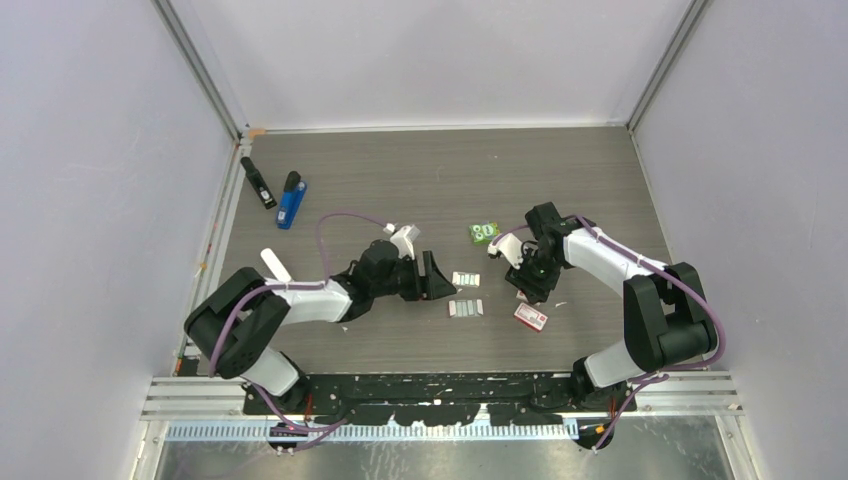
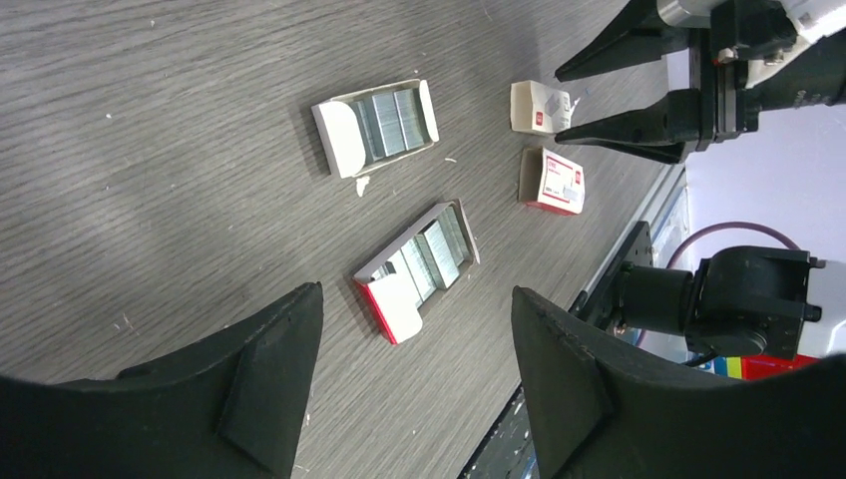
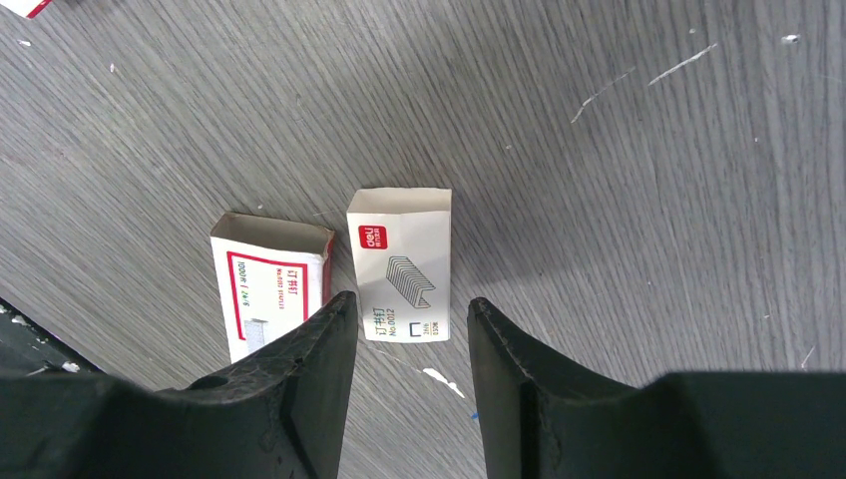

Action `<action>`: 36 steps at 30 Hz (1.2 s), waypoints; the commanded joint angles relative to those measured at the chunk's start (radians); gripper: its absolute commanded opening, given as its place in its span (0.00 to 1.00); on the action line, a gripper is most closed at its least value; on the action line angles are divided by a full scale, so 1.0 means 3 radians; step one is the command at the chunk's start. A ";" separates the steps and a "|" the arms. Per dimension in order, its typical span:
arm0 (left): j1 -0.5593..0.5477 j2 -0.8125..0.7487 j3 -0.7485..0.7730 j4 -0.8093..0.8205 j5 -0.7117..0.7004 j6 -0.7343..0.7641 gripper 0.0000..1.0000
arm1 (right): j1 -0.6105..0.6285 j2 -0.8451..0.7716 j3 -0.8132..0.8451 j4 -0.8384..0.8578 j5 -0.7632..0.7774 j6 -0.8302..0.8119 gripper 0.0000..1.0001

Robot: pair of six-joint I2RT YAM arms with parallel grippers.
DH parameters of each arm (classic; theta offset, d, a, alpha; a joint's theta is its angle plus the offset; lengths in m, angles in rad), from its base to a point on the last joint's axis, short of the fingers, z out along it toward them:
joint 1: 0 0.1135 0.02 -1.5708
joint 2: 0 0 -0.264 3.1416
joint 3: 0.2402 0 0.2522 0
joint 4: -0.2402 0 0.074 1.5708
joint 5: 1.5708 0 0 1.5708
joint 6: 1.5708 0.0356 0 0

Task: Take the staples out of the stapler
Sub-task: Close the staple box at the center of the board.

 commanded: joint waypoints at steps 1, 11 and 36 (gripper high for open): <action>0.0018 -0.0206 -0.0089 0.0224 0.0020 0.0023 0.72 | 0.0027 -0.0042 0.0063 0.0001 -0.0099 -0.0166 0.50; 0.0018 -0.0284 -0.0154 0.0275 0.0005 -0.0005 0.76 | 0.0027 -0.0069 0.0073 -0.0005 -0.0111 -0.0159 0.50; 0.0018 -0.0296 -0.0272 0.0426 -0.0004 -0.0039 0.80 | 0.0027 -0.0085 0.0075 -0.0005 -0.0123 -0.0154 0.51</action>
